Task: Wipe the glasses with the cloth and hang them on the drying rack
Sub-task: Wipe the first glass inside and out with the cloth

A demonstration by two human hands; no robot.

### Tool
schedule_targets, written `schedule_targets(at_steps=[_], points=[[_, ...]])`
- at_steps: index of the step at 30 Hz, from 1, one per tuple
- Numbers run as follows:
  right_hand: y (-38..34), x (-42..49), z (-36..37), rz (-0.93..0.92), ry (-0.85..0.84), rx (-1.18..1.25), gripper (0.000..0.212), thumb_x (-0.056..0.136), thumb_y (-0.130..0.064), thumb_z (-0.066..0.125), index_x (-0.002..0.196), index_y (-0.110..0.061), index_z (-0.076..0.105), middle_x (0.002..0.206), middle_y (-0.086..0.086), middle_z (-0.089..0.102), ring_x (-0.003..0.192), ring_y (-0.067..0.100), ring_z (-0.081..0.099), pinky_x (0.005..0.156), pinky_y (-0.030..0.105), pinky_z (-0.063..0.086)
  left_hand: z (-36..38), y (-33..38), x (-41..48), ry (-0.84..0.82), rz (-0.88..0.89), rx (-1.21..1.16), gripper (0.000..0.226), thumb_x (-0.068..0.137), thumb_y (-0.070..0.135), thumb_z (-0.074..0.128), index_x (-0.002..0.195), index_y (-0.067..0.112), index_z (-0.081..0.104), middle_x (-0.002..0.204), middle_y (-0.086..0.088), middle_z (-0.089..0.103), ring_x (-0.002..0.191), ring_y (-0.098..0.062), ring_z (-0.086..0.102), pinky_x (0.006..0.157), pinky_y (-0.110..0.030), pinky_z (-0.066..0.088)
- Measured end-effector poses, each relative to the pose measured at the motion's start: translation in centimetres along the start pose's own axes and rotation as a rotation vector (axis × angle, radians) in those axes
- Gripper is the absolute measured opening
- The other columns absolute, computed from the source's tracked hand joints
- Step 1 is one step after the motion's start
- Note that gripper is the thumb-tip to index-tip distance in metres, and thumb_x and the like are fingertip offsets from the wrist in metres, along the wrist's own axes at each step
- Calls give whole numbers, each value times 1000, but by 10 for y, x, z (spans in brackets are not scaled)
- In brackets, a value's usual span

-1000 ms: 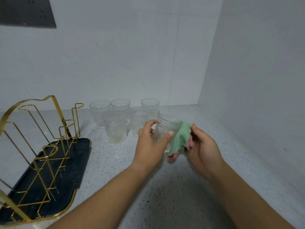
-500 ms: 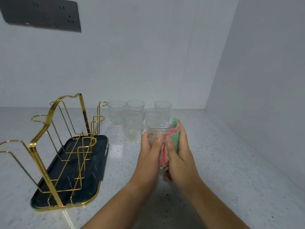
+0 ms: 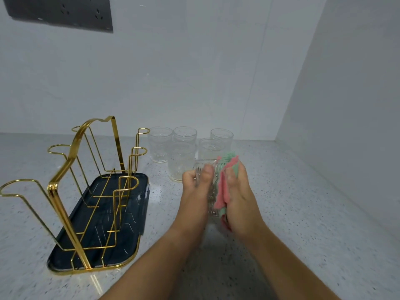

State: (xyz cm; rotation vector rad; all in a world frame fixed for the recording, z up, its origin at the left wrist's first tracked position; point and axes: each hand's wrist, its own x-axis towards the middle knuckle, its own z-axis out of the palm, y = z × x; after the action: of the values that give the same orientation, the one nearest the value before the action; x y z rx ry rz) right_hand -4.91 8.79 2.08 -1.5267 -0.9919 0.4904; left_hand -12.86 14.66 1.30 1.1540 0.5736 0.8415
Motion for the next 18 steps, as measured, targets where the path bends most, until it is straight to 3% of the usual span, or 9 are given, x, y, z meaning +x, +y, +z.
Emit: schedule_targets(at_steps=[2,4,8,10,13,14,16,17,18], points=[[11,-5,2,-82,2,0,66,99,-65,34,156,-31,27,120,-7,70,98,-2,70,86,24,59,0,0,-2,-19,28,-22,80,76,74,56,117,5,55,101,-11,75,95,-24,77,80,-39,65],[13,-6,3,-85,49,10,68,99,-67,36,154,-29,30,125,-8,69,108,1,69,93,29,58,-1,-3,1,-42,1,-30,77,87,70,54,127,4,62,118,-15,77,110,-28,76,95,-45,63],[-8,3,-5,135,160,130,64,96,-71,24,111,-26,67,59,-10,58,48,-1,54,49,19,46,2,-3,2,-70,-62,-62,80,87,80,49,139,23,67,134,-1,74,129,-19,67,117,-50,45],[-12,9,-8,221,163,353,57,104,-60,28,87,-23,67,45,-9,57,36,1,52,36,17,40,2,-4,2,-64,-67,-98,75,85,75,45,134,24,70,128,0,77,124,-18,70,116,-50,46],[-11,9,-9,228,129,412,52,108,-49,30,84,-19,66,41,-6,56,29,2,49,30,16,38,2,-3,1,-77,-83,-65,88,77,89,57,139,27,62,132,1,74,124,-18,70,113,-50,49],[-9,8,-8,208,98,368,54,107,-51,29,92,-18,68,47,-3,63,35,3,57,35,16,46,1,-4,1,-71,-83,-34,95,69,91,64,139,27,56,133,0,71,122,-18,69,110,-50,51],[-7,3,-7,145,40,237,65,104,-59,23,132,-13,61,103,7,80,87,10,77,82,29,63,-1,-1,0,-63,-59,45,83,66,85,70,125,29,50,123,6,68,113,-10,68,100,-43,54],[-4,-1,-6,85,22,160,69,103,-60,20,148,-14,45,126,2,72,108,10,72,99,31,56,-1,-1,0,-62,-37,53,73,70,80,70,116,27,50,114,10,68,105,-6,68,95,-39,55],[-4,-7,-2,29,-10,106,68,101,-59,22,153,-19,38,129,-11,69,107,1,69,98,25,54,-2,2,-1,-50,-13,40,69,74,77,69,110,21,51,103,11,70,95,-5,70,87,-35,59]])
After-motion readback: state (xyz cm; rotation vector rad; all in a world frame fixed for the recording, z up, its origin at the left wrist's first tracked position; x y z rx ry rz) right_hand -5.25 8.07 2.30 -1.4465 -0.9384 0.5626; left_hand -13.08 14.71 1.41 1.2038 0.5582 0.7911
